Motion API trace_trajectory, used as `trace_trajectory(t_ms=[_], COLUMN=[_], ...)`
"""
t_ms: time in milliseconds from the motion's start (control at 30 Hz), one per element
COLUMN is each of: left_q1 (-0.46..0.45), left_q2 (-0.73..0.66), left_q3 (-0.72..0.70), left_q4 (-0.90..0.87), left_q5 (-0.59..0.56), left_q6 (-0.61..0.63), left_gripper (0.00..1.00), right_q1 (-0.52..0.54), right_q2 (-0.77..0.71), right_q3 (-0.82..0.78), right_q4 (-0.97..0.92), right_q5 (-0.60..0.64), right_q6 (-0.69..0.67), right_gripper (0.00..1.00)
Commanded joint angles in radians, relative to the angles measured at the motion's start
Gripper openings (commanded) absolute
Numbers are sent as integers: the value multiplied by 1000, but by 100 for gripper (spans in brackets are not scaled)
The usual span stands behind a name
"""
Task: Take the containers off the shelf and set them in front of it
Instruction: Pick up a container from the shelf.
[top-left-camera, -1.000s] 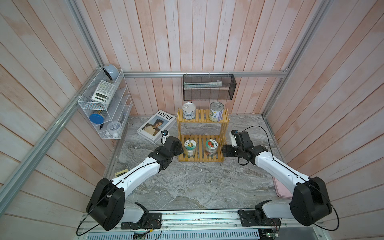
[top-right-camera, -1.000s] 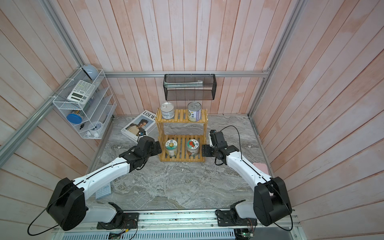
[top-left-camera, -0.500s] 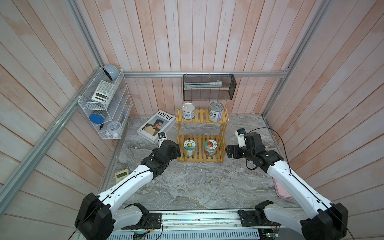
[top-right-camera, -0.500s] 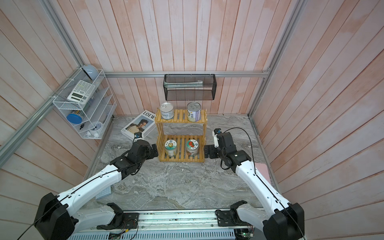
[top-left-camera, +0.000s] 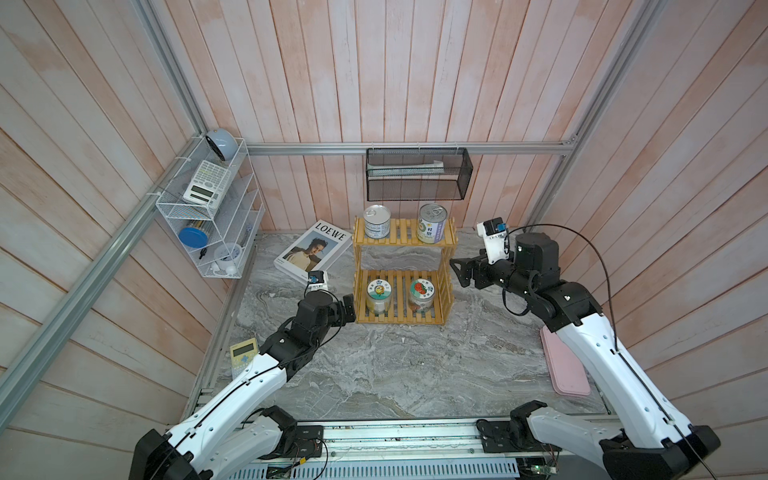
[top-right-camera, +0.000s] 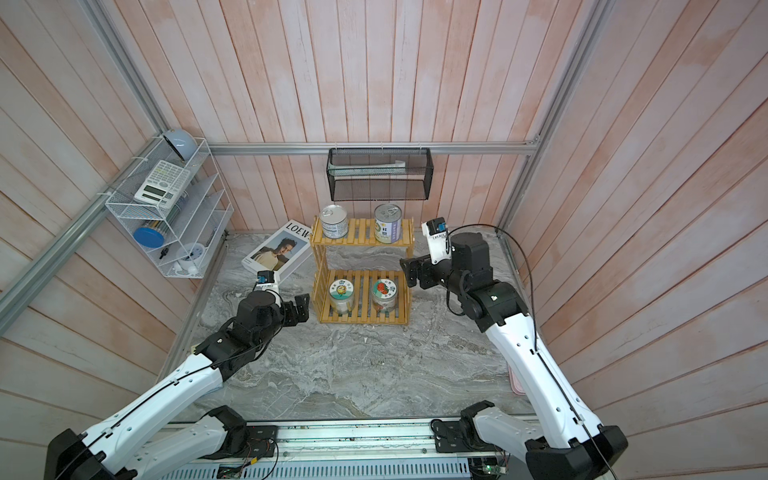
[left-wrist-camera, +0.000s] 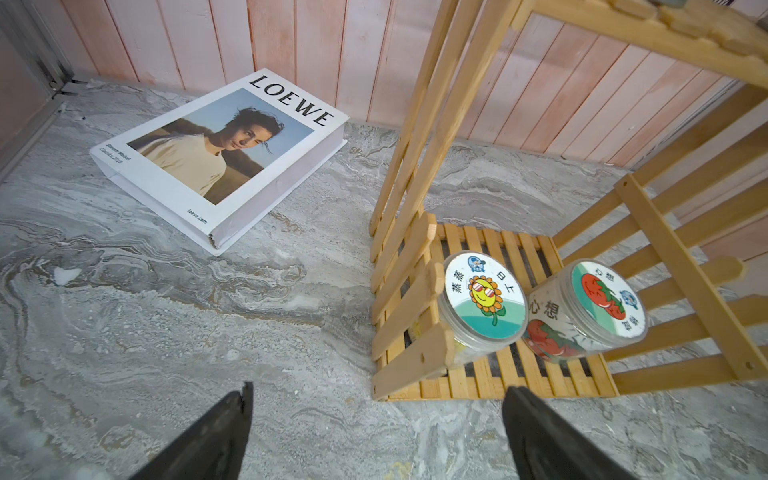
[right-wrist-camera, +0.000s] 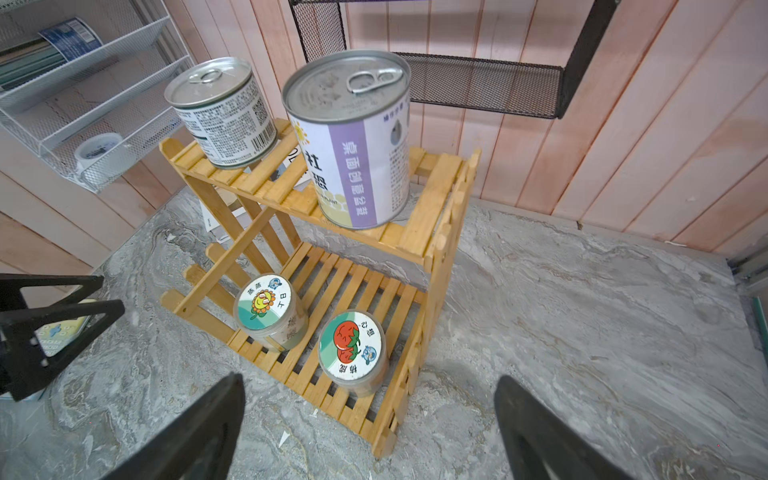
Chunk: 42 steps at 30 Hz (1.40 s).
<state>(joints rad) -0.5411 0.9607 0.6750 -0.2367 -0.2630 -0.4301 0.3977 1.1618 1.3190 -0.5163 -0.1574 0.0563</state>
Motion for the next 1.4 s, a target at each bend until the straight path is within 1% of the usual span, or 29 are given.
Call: trace_trajectory(t_ms=[0,33,167,333,467,900,1133,1200,1367], left_q1=[20,24,27,31,36,51,63,66,69], left_q2=[-37,-46,-61,-60,-61,-59,-58,-54,-49], left_q3=[-55,-65,-78,-76,-80,-91,-92,-92,-94], left_q4=[68,80,87,89,95,109,107,109,111], left_q5=[100,120,139,145,145,163,163,165,165], left_q6=[-18,-18,-21,-17,-12,-12,-13,-15,-16], left_gripper=[100,100,100,100,100,100,100,100,100], right_q1=[-2,-2,-3,-3,-2,-3,-3,-2,-3], right_q2=[66,93,181,265,312,462,508,515,512], right_q3=[70,95,171,244,277,388,405,411,402], right_q4=[46,53,82,109,130,166,180,178,180], right_q5=[-63,-75,-106,-93,-80,-125,-130,-127,-131], right_q6=[-48,-55,-58,-62,-69,-50,-39,-40,-47], right_gripper=[98,98,98,98,98,98,98,92,70])
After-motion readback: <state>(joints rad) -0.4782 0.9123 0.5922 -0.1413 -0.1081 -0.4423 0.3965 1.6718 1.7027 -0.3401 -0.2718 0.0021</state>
